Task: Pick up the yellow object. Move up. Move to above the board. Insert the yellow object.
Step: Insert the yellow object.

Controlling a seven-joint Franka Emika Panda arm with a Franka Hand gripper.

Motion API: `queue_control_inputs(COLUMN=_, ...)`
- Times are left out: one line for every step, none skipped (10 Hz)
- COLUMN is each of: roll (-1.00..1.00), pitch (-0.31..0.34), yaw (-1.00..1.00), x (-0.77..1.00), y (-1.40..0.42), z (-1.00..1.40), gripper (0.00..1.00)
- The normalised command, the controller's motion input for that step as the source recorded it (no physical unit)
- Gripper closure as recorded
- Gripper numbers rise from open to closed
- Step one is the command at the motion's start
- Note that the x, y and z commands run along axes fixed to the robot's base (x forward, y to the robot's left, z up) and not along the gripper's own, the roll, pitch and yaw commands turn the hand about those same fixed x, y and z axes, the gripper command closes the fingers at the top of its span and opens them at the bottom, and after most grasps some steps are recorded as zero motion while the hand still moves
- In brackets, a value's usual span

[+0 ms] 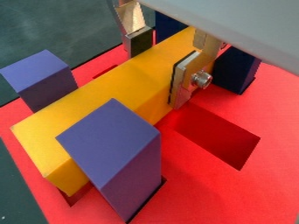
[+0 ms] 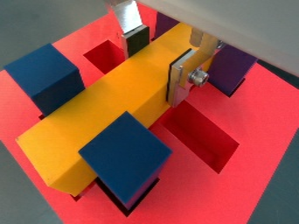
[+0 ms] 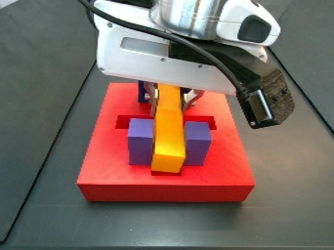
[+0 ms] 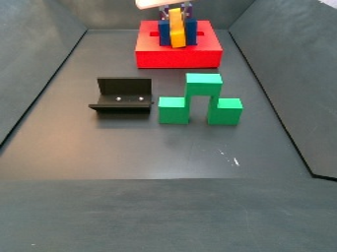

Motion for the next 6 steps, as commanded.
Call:
queue_control_inputs(roll=-0.04, pitch=0.06, yaw=-0.01, x=-0.03, y=-0.01, z=-0.21, gripper=1.0)
queue_control_inputs(roll=0.0, pitch=0.08, yaw=-0.03, x=-0.02, y=0.0, z=-0.34, gripper=1.0)
queue_control_inputs(roll=0.03, pitch=0.079, yaw=0.0, x=0.0, y=0.0, z=-0.43, gripper=1.0)
queue_control_inputs(roll=0.07, pitch=0.083, yaw=0.0, x=0.02, y=0.08, z=-0.38, gripper=1.0)
queue_control_inputs(roll=0.06, pitch=0.096, yaw=0.0, x=0.06, y=0.23, z=-0.26, gripper=1.0)
queue_control_inputs(roll=0.06, pitch=0.094, yaw=0.0, x=0.0, y=0.18, z=-0.23, gripper=1.0)
